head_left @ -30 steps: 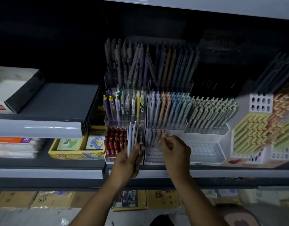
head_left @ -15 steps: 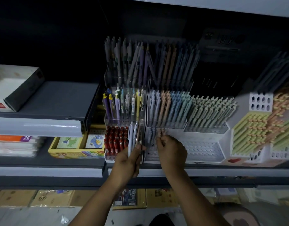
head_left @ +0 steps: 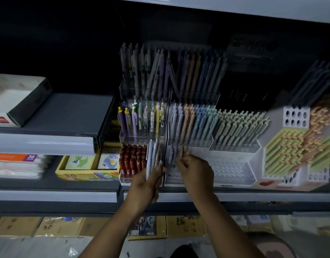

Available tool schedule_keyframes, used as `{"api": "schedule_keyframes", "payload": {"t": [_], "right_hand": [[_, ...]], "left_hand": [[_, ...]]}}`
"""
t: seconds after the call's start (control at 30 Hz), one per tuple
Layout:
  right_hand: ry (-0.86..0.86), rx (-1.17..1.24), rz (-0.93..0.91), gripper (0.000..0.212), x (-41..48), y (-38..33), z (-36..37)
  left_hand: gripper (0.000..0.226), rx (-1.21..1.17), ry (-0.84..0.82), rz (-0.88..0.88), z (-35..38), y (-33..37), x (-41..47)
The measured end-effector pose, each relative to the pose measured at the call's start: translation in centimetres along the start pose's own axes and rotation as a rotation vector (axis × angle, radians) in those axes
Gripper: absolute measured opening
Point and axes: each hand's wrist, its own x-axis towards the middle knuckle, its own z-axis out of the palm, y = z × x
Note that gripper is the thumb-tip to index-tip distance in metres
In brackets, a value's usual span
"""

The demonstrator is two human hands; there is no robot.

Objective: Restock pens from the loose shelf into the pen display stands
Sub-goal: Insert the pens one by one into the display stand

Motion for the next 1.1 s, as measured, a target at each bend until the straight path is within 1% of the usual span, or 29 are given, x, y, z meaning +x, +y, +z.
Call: {"api": "schedule_keyframes", "payload": {"t": [0.03,0.1,0.2,0.3,0.43,0.5,0.57,0.7,0.77,0.87,1.0,1.1], "right_hand": [[-0.047,0.055,-0.006,0.023,0.1,0.2,-0.3],[-0.119,0.180,0.006,0.018,0.3,0.6,-1.0],[-0.087,0.337,0.041,0.017,0.6,0.8,-2.3],[-0.082,0.400,0.071,0.013,1.3,0.7,-3.0],[-0.097,0.362,0.050,0.003,1.8,1.0,-2.7],[-0.110,0.350,0.034,0.005,2.0,0.9,-2.7],[-0.118,0.338,0.031,0.002,2.4,0.7,-2.9],[-0.121,0.287,-0.052,0.013,3.5,0.4,-3.6],[-0.149,0.245,-0.086,0.015,4.1,0.0,-3.8],[-0.186,0.182,-0.061,0.015,4.9,-0.5,-3.7],[-0.221,0.155,-0.017,0.013,5.8,-0.6,-3.6],[-0.257,0.099,-0.017,0.011,6.3,-0.6,-3.7]], "left_hand": [[0.031,0.002,-0.002,0.001,0.0,0.0,0.0],[0.033,0.015,0.000,-0.001,-0.1,-0.1,0.0],[0.040,0.021,0.001,-0.011,-0.2,-0.3,-0.1],[0.041,0.032,-0.010,-0.009,-0.2,-0.4,-0.2],[0.041,0.036,-0.010,-0.005,-0.1,-0.5,-0.3],[0.041,0.043,-0.004,-0.004,-0.1,-0.4,-0.4],[0.041,0.044,-0.001,-0.005,-0.1,-0.3,-0.5],[0.040,0.045,-0.001,-0.001,-0.2,-0.2,-0.7],[0.041,0.046,0.001,-0.004,-0.2,-0.2,-0.6],[0.040,0.050,0.003,-0.009,-0.3,-0.3,-0.7],[0.038,0.030,0.005,-0.009,-0.4,-0.3,-0.7],[0.037,0.031,0.005,-0.004,-0.4,-0.3,-0.6]]}}
